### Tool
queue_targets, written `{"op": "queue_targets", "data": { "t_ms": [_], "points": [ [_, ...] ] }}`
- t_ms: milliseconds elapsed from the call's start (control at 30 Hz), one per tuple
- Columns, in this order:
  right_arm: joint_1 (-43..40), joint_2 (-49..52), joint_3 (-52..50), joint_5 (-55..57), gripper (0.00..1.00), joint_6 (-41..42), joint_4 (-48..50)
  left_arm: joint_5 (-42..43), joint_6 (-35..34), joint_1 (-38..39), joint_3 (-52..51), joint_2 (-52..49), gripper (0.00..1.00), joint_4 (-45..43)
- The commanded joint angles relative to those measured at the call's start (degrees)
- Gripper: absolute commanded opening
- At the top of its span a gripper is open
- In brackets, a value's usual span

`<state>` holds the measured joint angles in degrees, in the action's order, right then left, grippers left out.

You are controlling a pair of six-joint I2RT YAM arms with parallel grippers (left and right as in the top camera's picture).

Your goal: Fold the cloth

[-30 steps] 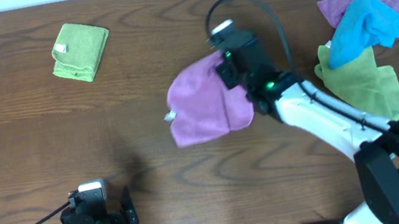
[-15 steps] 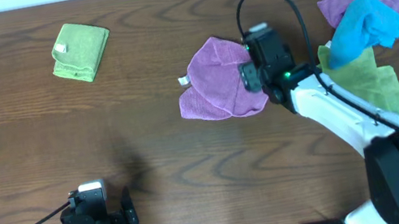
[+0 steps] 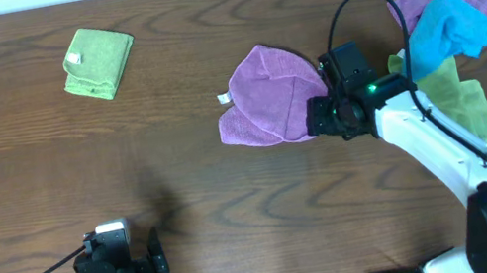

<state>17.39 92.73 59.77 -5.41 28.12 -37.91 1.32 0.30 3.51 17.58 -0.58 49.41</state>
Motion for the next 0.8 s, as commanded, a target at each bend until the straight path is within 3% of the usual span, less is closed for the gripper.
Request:
{"op": "queue_targets", "data": {
  "t_ms": [0,533,600,767],
  "points": [
    [-1.07,1.75,-0.74,-3.69,0.61,4.57,0.31,-0.24,1.03,-0.24,0.04,0.33,0.95,-0.11],
    [-1.2,9.42,-0.74,-5.9,0.57,10.25,4.17,-0.24,1.03,-0.24,0.04,0.33,0.95,-0.15],
    [-1.2,10.29,-0.74,-6.03,0.54,10.23,4.37,-0.24,1.03,-0.24,0.04,0.33,0.95,-0.13],
    [-1.2,10.71,-0.74,-6.01,0.36,10.16,5.05,-0.17,0.98,-0.24,0.04,0.33,0.95,-0.15]
  ]
}}
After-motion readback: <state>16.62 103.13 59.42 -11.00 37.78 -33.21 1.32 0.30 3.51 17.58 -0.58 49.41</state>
